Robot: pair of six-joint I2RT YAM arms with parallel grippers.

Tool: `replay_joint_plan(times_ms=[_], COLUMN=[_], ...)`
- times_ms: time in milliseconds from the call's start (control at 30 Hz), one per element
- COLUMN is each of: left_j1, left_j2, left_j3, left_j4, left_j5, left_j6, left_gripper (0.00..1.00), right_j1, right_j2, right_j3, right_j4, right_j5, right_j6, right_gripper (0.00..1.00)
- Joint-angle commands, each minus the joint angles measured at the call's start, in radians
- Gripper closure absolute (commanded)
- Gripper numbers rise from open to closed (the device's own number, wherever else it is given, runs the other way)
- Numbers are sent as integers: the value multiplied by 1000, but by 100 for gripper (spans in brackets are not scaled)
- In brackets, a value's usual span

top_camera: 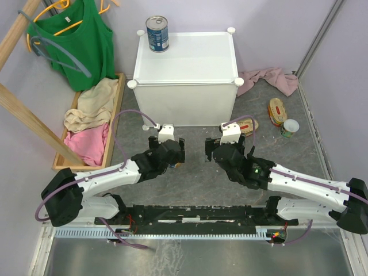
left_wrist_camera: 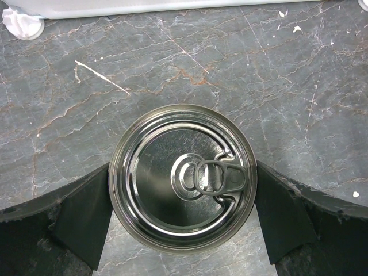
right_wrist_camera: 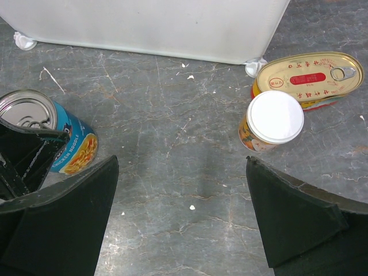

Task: Place and organize the canned foods onto the counter
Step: Pick up the canned food from the center of the board.

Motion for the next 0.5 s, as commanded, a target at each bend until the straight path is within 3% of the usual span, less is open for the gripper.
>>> replay_joint_plan(times_ms=[0,467], left_j1=[-3,-3], left_j2=[19,41], left_j3=[-6,-15], left_j4=[53,64], left_j5=[-23,-27], left_j6=[8,-3], left_gripper=[0,2], right_j1=[-2,-2], right_j2=[-12,-18], right_j3=[2,-3], right_j4=[34,32], right_j5=[12,11], right_j6=[-6,-6], right_gripper=[0,0])
